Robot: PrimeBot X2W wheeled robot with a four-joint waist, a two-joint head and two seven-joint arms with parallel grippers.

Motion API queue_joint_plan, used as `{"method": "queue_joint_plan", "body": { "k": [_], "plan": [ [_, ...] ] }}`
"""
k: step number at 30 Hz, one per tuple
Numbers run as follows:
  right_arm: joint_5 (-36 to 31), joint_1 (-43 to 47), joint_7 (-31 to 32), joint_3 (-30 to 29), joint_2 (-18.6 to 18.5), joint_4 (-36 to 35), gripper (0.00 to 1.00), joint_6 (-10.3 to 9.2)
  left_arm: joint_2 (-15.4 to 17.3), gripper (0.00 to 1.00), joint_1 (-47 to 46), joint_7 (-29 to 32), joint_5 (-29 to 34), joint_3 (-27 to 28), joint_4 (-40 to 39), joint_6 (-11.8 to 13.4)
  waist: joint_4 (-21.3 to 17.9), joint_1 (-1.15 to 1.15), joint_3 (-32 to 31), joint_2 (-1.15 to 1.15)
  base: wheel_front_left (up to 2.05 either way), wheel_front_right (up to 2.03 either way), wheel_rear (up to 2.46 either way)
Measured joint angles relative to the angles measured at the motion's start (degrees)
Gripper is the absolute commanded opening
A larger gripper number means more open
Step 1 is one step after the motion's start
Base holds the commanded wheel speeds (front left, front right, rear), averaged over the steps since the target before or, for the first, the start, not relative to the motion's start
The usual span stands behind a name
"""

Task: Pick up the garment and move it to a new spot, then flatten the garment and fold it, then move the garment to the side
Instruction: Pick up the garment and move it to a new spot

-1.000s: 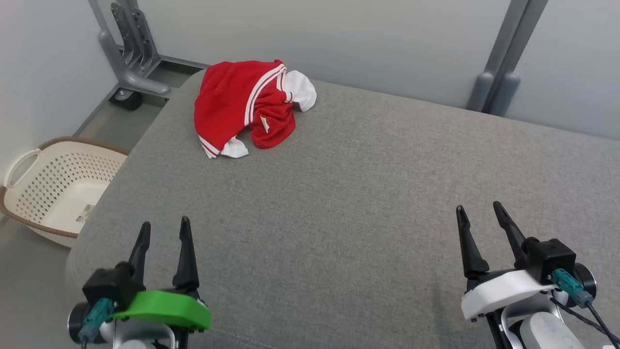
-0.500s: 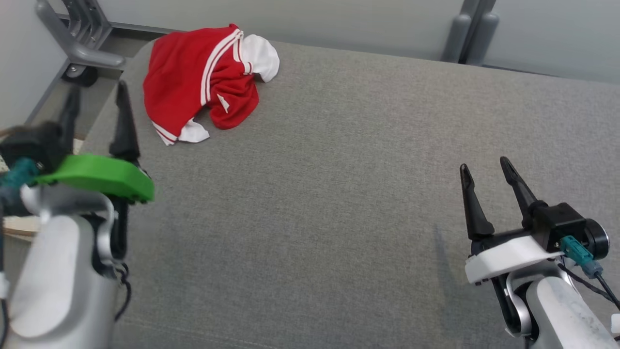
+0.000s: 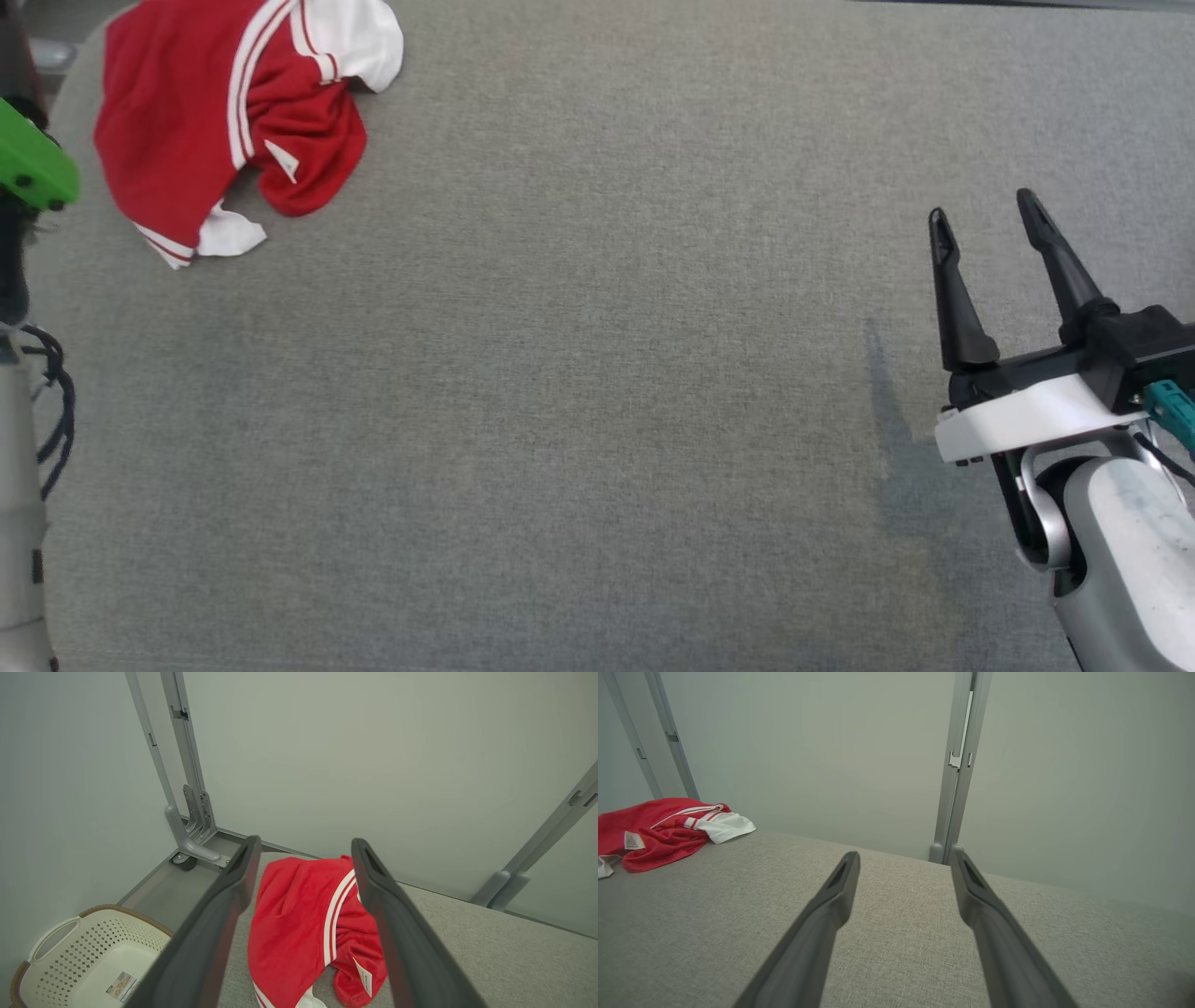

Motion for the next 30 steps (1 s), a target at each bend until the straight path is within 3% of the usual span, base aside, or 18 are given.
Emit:
{"method": "queue_joint_plan", "body": {
  "k": [18, 30],
  "plan": [
    [-2.3, -4.5, 2.0, -2.7, -3.7, -5.8, 1.0, -0.02, 4.3, 1.0, -9.4, 8.4, -0.5, 4.7, 8.5, 0.0, -6.1, 0.0, 13.5, 0.0, 0.0, 0.0, 0.0],
    [-2.8, -6.2, 2.6, -2.1, -3.9, -7.8, 1.0, 0.03, 7.0, 1.0, -10.5, 7.7, 4.9, 6.6, 14.8, 0.0, -8.8, 0.0, 18.9, 0.0, 0.0, 0.0, 0.0]
  ]
}}
